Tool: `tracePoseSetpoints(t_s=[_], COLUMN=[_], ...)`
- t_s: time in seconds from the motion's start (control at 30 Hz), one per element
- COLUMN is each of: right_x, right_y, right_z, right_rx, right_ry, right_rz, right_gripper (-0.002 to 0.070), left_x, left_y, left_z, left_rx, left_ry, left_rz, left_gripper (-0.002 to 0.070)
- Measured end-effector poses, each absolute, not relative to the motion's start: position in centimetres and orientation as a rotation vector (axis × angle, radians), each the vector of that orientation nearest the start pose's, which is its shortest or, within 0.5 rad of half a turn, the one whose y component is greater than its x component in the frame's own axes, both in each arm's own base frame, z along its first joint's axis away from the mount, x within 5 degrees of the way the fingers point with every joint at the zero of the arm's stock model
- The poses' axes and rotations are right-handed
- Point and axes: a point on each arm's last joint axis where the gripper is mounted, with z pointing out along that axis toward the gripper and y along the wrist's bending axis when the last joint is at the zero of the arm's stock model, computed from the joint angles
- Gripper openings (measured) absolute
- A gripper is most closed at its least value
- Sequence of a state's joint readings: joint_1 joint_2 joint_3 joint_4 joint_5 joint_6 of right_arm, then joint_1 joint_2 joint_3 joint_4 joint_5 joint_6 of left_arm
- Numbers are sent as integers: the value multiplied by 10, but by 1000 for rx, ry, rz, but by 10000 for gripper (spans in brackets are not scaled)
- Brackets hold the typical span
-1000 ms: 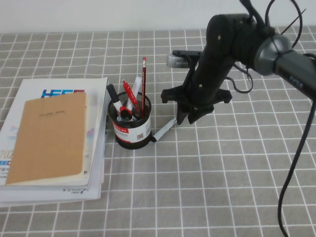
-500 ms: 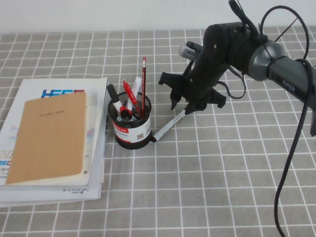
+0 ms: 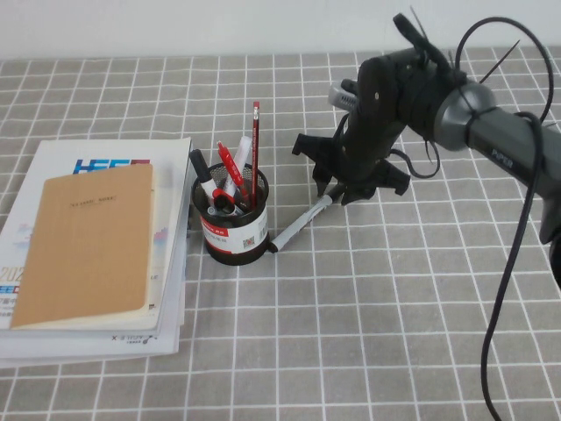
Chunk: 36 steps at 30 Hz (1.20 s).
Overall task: Put the pen into the pen holder
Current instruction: Pick up the pen on the table, then place the pen onto the pen holder
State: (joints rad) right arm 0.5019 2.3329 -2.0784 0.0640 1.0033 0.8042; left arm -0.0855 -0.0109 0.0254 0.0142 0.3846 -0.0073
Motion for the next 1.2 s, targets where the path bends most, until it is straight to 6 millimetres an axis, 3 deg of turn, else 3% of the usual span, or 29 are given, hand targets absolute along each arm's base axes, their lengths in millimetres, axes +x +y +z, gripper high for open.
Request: tracePoseSetpoints(t_s=[0.17,0.33,0.5,0.67,0.77,0.97,1.2], right_x=[446,446,445,437,430,397,323], right_y=[253,256,255,246,239,221,193], right_z=[183,184,184,195,219,284,305], right_rx=[473,468,433,184,41,-17,-84], right_ry=[2810,2807,2840,2927,2887,2713,2349], right_rz=[426,437,405,207,132,221,463], right_gripper=[244,233,90,90,90,90,90], left_x=[52,52,52,52,52,52,52], left_y=[-4,-4,-4,-4,-4,-4,-4], left_z=[171,171,171,171,171,171,171], left_rx=[82,82,82,82,82,82,82], left_ry=[1881,1881,1881,1881,1881,1881,1881], left_rz=[-50,-50,-50,-50,-50,-50,-50], left_gripper=[-5,-5,-5,-5,-5,-5,-5])
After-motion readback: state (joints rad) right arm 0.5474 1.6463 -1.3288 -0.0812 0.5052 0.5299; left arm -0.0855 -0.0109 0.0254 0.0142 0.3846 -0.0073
